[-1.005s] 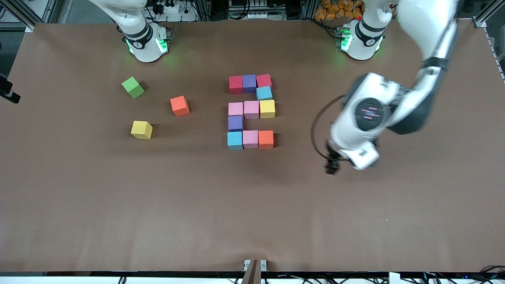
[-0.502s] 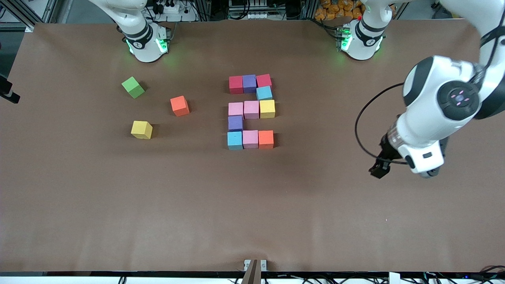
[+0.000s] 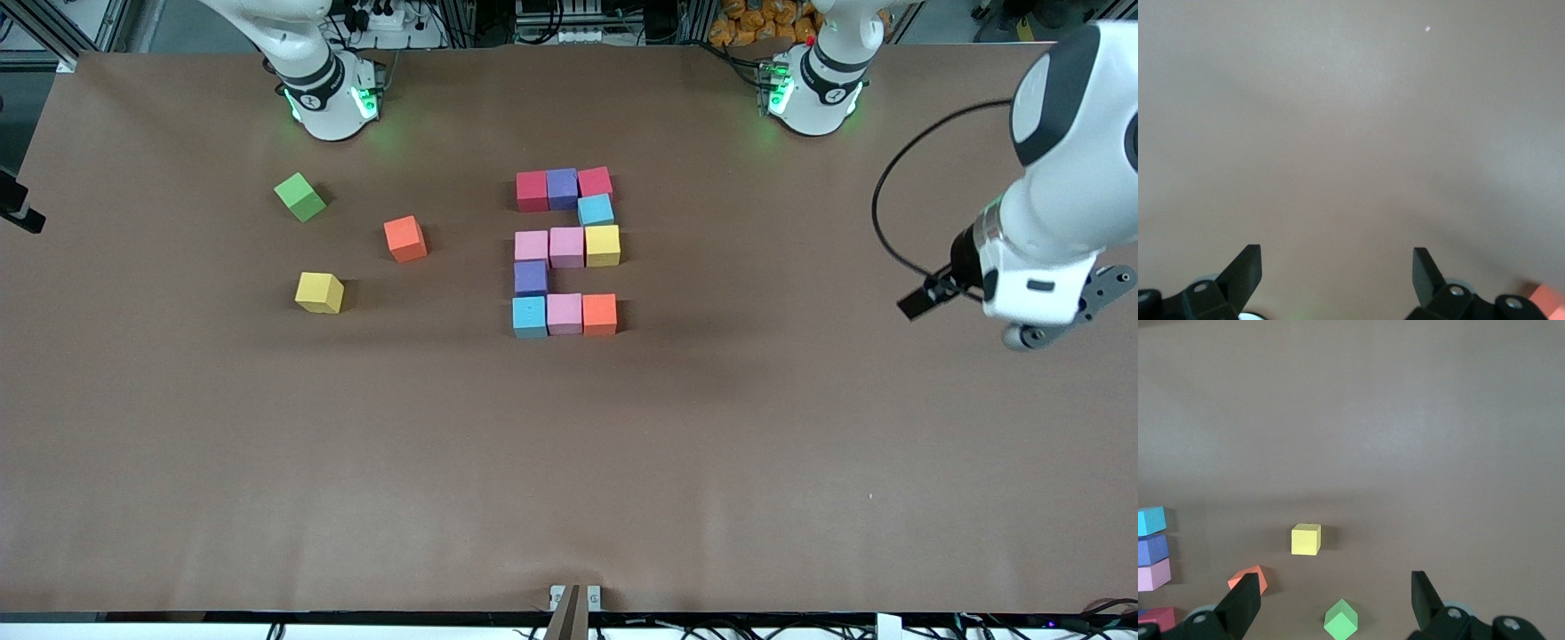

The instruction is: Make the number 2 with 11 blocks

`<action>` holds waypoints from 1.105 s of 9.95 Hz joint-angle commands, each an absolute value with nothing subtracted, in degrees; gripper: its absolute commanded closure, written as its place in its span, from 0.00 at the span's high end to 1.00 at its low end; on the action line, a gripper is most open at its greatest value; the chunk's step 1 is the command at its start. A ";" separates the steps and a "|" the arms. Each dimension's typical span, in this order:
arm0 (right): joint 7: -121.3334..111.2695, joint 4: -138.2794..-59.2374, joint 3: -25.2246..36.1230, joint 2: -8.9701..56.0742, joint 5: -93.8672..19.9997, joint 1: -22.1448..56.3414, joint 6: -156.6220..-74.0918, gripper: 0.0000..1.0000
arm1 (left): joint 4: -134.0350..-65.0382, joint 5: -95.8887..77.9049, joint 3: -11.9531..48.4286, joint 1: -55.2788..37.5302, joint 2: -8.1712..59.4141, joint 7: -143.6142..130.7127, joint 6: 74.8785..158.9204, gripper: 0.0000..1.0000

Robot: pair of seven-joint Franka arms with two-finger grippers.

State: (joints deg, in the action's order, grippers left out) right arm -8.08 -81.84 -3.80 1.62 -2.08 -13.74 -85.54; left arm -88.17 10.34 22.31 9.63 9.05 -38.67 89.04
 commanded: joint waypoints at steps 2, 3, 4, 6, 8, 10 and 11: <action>-8.09 -81.47 -3.96 1.49 -2.20 -13.97 -85.43 1.00 | -92.29 5.28 12.24 4.40 -2.70 -17.74 84.74 1.00; -8.09 -81.47 -3.96 1.49 -2.20 -13.97 -85.43 1.00 | -90.46 4.93 11.00 4.22 -3.33 -10.62 84.03 1.00; -8.09 -81.47 -3.96 1.49 -2.20 -13.97 -85.43 1.00 | -87.13 1.88 9.42 3.52 -3.17 -7.59 82.37 1.00; -8.09 -81.47 -3.96 1.49 -2.20 -13.97 -85.43 1.00 | -83.69 -2.62 4.94 1.59 -3.08 -3.38 79.03 1.00; -8.09 -81.47 -3.96 1.49 -2.20 -13.97 -85.43 1.00 | -83.50 -2.29 4.83 1.41 -2.64 -0.80 78.49 1.00; -8.09 -81.47 -3.96 1.49 -2.20 -13.97 -85.43 1.00 | -83.32 -0.63 5.27 1.06 -2.64 3.67 78.57 1.00; -8.09 -81.47 -3.96 1.49 -2.11 -13.97 -85.43 1.00 | -83.32 -0.35 5.27 0.36 -2.38 3.87 78.57 1.00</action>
State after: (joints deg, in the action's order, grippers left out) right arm -8.08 -81.83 -3.80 1.62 -2.07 -13.74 -85.54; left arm -85.18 -1.31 5.66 1.60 -3.32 2.21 79.90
